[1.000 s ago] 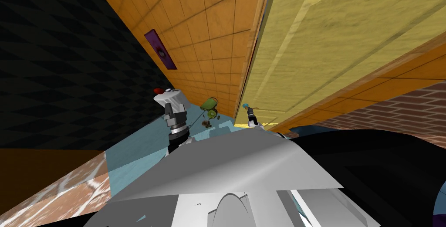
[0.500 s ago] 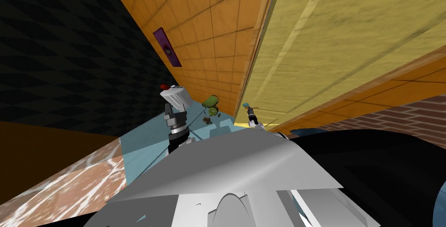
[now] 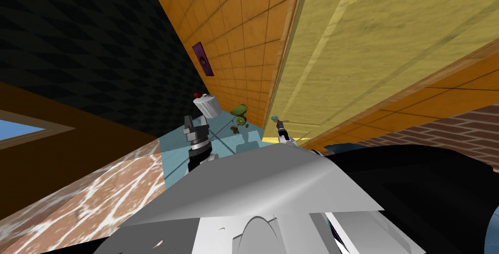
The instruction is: Pull the door open
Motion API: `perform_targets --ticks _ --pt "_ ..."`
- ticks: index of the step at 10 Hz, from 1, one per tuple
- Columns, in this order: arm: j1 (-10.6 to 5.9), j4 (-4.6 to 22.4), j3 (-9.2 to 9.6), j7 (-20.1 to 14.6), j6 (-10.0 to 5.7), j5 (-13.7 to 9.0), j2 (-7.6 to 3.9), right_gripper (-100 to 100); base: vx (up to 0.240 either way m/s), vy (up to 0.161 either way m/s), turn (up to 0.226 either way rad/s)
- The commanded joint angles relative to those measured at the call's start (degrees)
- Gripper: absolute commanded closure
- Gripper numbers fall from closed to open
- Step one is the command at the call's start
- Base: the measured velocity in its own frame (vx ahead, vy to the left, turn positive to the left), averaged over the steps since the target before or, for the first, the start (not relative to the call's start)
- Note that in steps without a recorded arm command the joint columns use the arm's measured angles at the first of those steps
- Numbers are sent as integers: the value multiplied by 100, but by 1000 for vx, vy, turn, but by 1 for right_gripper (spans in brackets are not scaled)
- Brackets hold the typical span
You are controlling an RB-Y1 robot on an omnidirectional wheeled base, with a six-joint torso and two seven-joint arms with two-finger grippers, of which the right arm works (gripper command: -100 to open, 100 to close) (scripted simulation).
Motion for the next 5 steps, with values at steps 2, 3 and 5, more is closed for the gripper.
perform_targets --ticks 2,3,5 --pt "-9 -35 54 -50 -35 28 -25 100 -219 -50 126" --pt "-12 -9 46 -52 -26 20 -24 100 -89 -15 32" --pt "50 -49 170 -185 -62 75 -74 100 -188 -34 108"
